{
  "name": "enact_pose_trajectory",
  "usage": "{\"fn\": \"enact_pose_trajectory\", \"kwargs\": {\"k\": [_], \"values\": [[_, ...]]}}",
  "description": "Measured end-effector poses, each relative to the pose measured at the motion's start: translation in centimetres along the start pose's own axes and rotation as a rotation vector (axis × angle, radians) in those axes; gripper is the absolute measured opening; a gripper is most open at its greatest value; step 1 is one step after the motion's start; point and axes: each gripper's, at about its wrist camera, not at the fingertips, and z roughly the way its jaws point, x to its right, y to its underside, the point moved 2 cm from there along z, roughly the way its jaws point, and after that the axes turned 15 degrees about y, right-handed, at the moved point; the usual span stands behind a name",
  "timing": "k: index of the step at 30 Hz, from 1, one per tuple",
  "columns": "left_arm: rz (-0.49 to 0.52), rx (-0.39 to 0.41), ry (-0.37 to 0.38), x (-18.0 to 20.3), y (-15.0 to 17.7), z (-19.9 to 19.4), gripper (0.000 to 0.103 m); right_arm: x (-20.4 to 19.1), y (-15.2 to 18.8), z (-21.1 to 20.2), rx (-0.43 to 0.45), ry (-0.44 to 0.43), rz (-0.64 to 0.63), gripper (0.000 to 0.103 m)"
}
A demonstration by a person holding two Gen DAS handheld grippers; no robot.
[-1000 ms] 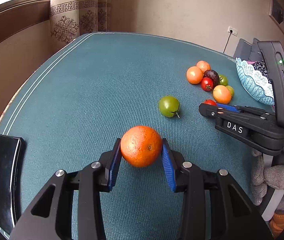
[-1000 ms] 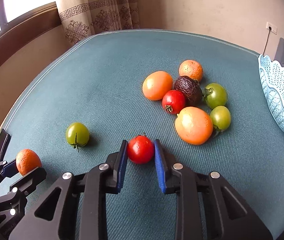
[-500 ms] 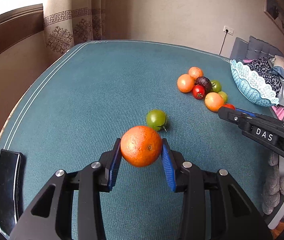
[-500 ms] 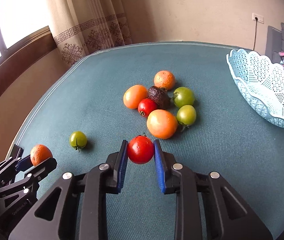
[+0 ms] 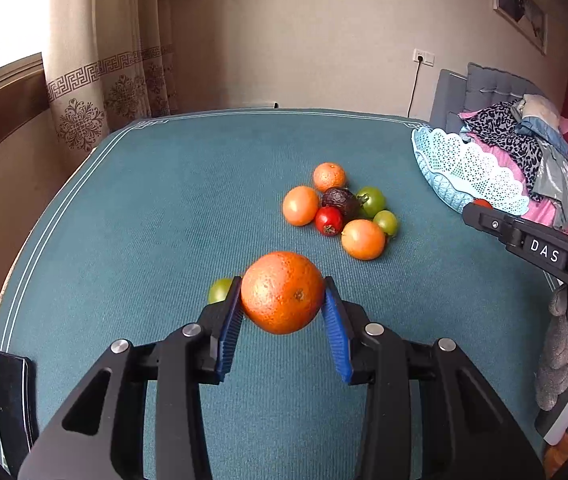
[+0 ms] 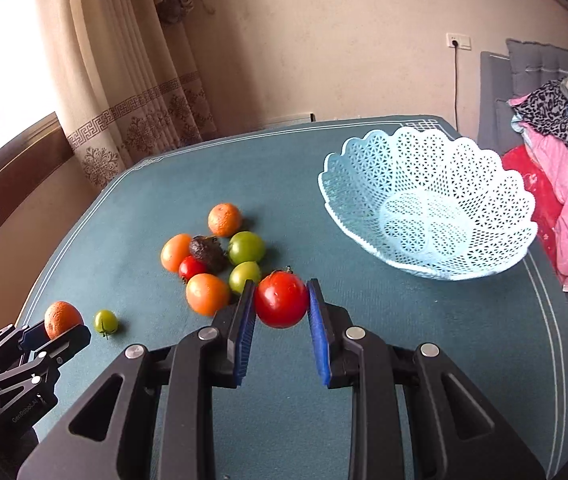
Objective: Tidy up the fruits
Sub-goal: 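Carry the red tomato over the basket and open the right gripper while the left carries the orange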
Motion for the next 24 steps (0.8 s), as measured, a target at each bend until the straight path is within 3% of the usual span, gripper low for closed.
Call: {"fn": "enact_pose_trajectory", "kwargs": {"k": [11,21,24], "values": [[0.059,-0.002,0.050,4.5,-3.5,2.5,0.040,7.6,-3.3,1.8,0.044,0.121,0.105,0.026],[0.103,-0.001,0.090,8.1,-6.2,5.3,0.040,10.1,-4.2,4.5,0.060,0.211,0.108,0.027],[0.121,0.002,0.102,9.0,-7.1,6.2,0.040,10.5,-4.1,4.0,0.088,0.233,0.127,0.044]]}}
